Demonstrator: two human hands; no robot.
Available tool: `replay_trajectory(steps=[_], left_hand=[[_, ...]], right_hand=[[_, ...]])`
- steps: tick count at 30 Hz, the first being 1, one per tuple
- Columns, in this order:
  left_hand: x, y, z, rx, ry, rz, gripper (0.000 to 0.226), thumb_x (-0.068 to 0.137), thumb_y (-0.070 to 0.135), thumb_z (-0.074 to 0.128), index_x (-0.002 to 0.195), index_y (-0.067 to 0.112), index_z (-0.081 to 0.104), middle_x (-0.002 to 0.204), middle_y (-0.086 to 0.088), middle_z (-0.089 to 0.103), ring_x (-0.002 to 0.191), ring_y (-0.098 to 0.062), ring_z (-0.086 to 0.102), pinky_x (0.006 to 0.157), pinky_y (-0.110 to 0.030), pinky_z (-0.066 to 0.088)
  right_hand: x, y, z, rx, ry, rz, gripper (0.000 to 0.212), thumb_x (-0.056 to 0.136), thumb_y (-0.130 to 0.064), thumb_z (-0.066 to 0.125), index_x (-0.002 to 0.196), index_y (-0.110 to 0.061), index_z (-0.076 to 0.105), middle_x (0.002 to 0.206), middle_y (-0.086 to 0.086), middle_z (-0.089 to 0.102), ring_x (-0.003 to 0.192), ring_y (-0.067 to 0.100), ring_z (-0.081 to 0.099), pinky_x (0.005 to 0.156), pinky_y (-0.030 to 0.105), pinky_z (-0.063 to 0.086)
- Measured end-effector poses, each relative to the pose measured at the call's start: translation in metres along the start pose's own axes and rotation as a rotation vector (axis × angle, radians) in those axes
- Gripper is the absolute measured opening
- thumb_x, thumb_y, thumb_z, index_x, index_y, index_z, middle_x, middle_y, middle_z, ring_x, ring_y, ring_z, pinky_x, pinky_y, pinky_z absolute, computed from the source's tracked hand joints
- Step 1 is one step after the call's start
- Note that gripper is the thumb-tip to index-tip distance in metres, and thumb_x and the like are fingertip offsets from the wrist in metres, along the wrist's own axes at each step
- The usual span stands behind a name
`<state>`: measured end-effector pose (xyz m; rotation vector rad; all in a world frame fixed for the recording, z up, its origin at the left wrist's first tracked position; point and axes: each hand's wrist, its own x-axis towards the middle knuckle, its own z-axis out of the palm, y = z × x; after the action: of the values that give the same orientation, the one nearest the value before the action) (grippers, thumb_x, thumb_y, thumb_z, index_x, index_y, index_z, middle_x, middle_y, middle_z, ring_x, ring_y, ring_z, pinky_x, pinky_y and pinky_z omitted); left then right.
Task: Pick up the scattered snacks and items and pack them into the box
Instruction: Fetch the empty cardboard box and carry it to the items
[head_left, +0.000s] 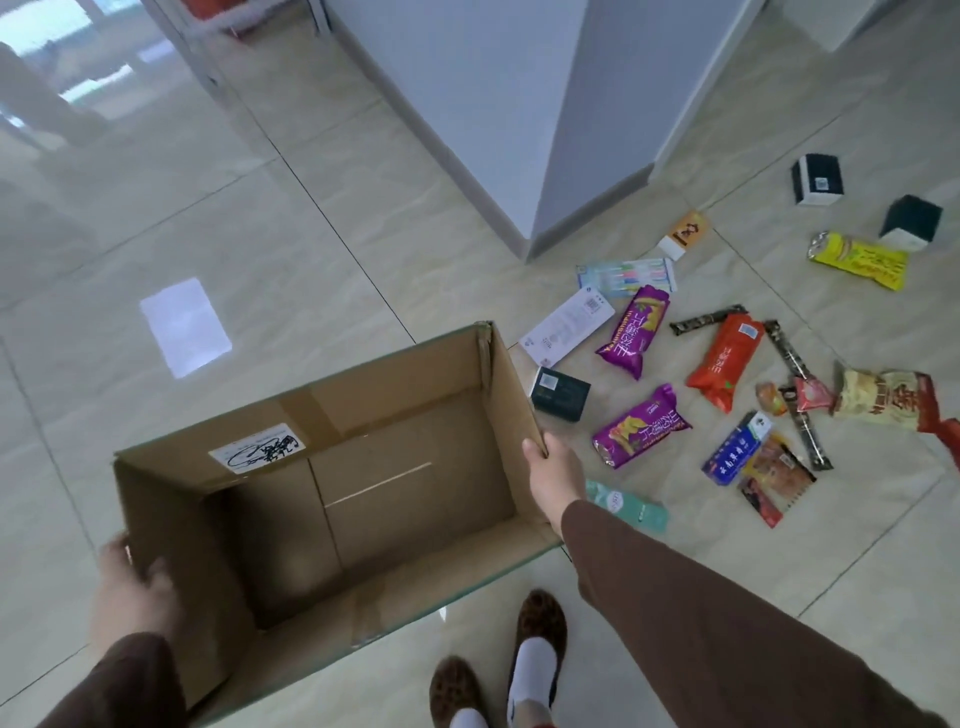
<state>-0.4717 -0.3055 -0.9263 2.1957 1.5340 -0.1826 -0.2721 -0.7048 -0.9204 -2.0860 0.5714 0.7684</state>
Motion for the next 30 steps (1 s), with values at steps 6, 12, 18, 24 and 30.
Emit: replay_trajectory(steps=[6,12,18,24,30], left_hand=[[0.042,-0.048,0.047,0.012,-0.025,-0.031,0.041,0.100,0.017,0.051,0.134,0.031,0.031,0.125,-0.027,0.061,0.105,-0.052,0.061,0.090,-0.061,0.049],[0.056,-0.063,0.089,-0.005,-0.025,-0.030,0.041,0.100,0.016,0.051,0.137,0.024,0.034,0.124,-0.028,0.062,0.103,-0.052,0.061,0.088,-0.055,0.048],[0.053,-0.077,0.127,-0.058,-0.093,-0.028,0.041,0.100,0.013,0.050,0.136,0.022,0.034,0.118,-0.028,0.065,0.097,-0.048,0.064,0.085,-0.053,0.050],[0.050,-0.077,0.151,-0.078,-0.162,-0.030,0.042,0.099,0.012,0.052,0.137,0.021,0.035,0.110,-0.023,0.068,0.095,-0.043,0.064,0.084,-0.050,0.051],[0.050,-0.071,0.148,-0.025,-0.114,-0.066,0.045,0.100,0.010,0.048,0.142,0.016,0.033,0.122,-0.029,0.062,0.105,-0.050,0.060,0.090,-0.051,0.046]], right_hand=[[0.039,0.017,0.054,-0.034,-0.033,-0.005,0.044,0.106,-0.028,0.045,0.146,-0.010,0.046,0.147,0.009,0.052,0.136,0.027,0.047,0.108,0.035,0.037],[0.082,0.040,0.093,-0.116,-0.056,-0.013,0.050,0.106,-0.033,0.043,0.151,-0.013,0.039,0.152,0.009,0.045,0.141,0.029,0.040,0.113,0.041,0.033],[0.113,0.062,0.102,-0.177,-0.040,-0.041,0.053,0.105,-0.037,0.044,0.151,-0.012,0.039,0.154,0.009,0.043,0.142,0.029,0.039,0.117,0.046,0.032],[0.148,0.078,0.092,-0.258,-0.063,-0.102,0.048,0.103,-0.040,0.045,0.142,-0.012,0.050,0.141,0.011,0.057,0.130,0.031,0.052,0.109,0.048,0.041],[0.138,0.060,0.086,-0.198,-0.154,-0.117,0.041,0.105,-0.027,0.045,0.143,-0.013,0.049,0.139,0.004,0.057,0.129,0.025,0.051,0.106,0.037,0.040]])
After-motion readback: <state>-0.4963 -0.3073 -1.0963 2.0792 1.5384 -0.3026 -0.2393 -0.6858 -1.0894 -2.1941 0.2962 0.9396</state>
